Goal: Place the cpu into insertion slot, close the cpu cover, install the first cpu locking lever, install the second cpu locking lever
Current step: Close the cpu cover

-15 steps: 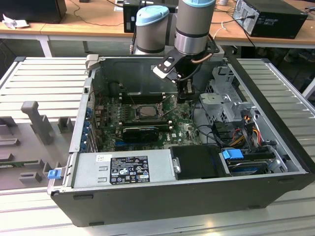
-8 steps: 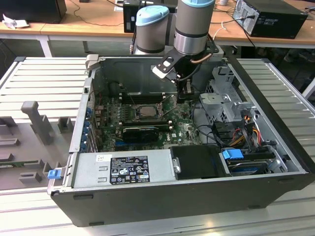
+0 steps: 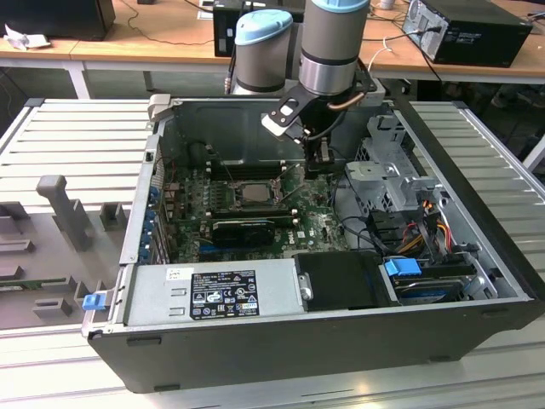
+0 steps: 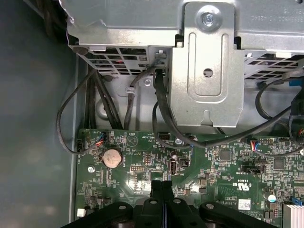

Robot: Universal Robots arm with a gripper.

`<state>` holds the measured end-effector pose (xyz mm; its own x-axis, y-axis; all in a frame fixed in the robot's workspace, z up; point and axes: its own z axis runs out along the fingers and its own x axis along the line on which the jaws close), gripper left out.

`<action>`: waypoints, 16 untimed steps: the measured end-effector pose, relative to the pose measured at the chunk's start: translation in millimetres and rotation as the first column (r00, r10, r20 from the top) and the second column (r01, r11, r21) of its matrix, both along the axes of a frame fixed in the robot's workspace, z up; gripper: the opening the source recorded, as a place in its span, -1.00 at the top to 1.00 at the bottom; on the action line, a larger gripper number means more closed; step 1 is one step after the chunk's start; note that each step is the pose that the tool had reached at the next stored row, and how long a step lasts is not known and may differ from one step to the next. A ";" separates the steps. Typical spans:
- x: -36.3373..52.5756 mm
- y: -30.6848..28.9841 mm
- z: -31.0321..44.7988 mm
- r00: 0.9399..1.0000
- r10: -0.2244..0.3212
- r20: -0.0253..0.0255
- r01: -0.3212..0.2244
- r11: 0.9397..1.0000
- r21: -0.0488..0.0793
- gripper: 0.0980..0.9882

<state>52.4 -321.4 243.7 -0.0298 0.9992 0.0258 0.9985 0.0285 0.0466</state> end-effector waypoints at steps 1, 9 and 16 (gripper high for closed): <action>-0.5 0.0 0.0 1.000 0.000 0.000 0.000 1.000 0.000 0.98; -5.6 0.0 -0.1 1.000 0.001 0.000 -0.001 1.000 0.000 0.98; -8.5 0.0 -0.1 1.000 0.001 0.000 -0.001 1.000 0.000 0.98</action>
